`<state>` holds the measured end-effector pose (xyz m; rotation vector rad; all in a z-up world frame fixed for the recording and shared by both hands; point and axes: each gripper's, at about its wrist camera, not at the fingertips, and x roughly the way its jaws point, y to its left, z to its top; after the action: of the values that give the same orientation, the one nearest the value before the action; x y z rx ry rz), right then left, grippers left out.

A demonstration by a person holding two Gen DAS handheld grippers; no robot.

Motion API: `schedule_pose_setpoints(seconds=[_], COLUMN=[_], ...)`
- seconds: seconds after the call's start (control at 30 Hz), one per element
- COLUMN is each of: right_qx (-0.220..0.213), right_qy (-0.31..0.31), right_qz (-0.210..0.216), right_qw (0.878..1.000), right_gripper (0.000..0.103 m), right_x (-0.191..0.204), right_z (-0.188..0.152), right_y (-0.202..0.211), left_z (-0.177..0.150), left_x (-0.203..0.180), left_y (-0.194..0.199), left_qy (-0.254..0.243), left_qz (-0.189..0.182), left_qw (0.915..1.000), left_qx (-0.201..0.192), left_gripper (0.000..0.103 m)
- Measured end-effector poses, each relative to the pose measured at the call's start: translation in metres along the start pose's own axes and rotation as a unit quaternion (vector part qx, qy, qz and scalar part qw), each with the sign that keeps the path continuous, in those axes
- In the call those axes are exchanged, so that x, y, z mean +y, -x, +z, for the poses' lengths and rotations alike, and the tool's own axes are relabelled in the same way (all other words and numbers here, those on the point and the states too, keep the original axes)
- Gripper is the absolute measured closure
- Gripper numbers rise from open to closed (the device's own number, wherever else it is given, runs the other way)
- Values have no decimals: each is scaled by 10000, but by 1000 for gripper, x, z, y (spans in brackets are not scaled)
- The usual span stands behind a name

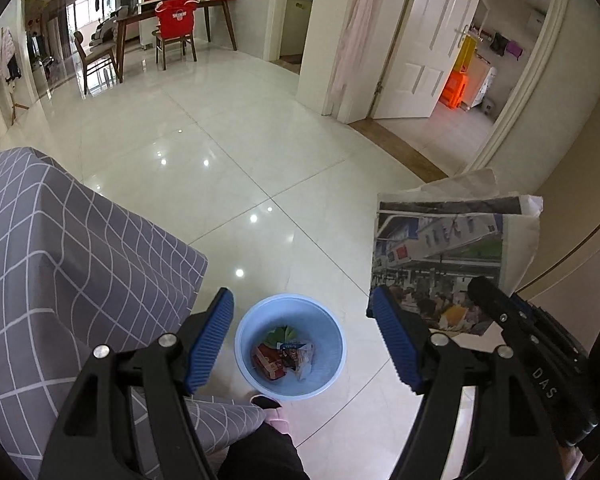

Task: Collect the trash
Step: 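Carry newspaper and blue wrapper over the blue bucket and open both tools, then move both tools back over the table toward the remaining trash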

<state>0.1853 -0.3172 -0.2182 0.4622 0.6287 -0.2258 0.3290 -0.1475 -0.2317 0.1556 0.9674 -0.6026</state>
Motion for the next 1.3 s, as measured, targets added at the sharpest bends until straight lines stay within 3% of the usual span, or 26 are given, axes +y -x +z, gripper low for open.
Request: schedule_pose_setpoints(seconds=[0.17, 0.23, 0.27, 0.3, 0.33, 0.43, 0.83, 1.07, 1.3], right_qx=[58, 22, 5, 41, 142, 494, 238, 122, 174], right_qy=[1, -19, -29, -66, -183, -340, -105, 275, 1021], right_qz=[51, 10, -40, -53, -39, -15, 264, 748, 1427], right_qw=[10000, 10000, 10000, 10000, 9997, 9982, 9993, 9967, 9843], right_gripper=[84, 76, 62, 39, 37, 36, 36, 36, 36], right_x=[3, 2, 1, -1, -5, -12, 17, 73, 174], right_z=[-2, -3, -4, -5, -7, -14, -3, 8, 11], right_y=[-8, -13, -17, -22, -31, -46, -14, 7, 18], left_z=[-1, 0, 0, -1, -2, -4, -10, -19, -35], left_x=[1, 1, 2, 3, 5, 7, 12, 44, 118], left_y=[3, 2, 2, -1, -2, -5, 19, 74, 147], left_qy=[9, 6, 3, 14, 31, 72, 55, 320, 737], left_qz=[38, 55, 67, 89, 97, 103, 146, 393, 1051], left_qw=[10000, 10000, 10000, 10000, 9999, 9999, 9999, 9977, 9875], left_qx=[-22, -16, -3, 18, 45, 116, -52, -457, -917], left_gripper=[32, 32, 31, 31, 31, 31, 31, 31, 27])
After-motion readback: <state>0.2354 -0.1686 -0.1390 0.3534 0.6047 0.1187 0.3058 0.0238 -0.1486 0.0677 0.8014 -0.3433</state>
